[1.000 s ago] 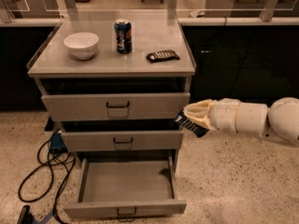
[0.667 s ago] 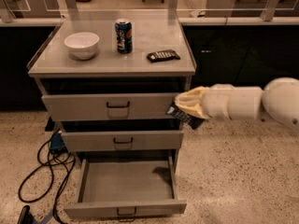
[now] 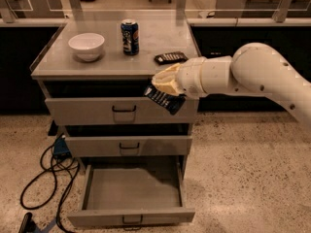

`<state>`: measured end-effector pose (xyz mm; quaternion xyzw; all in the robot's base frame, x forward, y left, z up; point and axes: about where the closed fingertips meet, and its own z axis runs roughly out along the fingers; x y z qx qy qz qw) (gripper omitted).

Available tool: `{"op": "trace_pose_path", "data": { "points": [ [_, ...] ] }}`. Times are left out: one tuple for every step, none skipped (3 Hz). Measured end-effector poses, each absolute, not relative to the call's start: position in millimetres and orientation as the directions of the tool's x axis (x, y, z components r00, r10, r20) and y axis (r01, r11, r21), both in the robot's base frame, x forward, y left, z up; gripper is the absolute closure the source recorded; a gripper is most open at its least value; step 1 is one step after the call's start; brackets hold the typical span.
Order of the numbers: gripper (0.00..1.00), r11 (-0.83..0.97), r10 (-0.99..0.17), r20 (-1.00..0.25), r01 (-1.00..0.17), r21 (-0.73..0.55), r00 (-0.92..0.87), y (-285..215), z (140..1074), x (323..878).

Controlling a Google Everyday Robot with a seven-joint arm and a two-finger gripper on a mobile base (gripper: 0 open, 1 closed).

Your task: Pick rxbar blueberry from bottom drawer and place on counter

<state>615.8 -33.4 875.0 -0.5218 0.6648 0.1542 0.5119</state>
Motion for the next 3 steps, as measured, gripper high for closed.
{"op": "trace_pose_path", "data": {
  "points": [
    [1.0, 0.424, -0.524, -0.851, -0.853, -0.304, 0.043, -37, 864, 617],
    [1.0, 0.391, -0.547, -0.836, -0.867, -0.31, 0.053, -37, 852, 647],
    [1.0, 0.321, -0.598, -0.796, -0.88, -0.35, 0.098, -21, 872, 692]
  ]
}}
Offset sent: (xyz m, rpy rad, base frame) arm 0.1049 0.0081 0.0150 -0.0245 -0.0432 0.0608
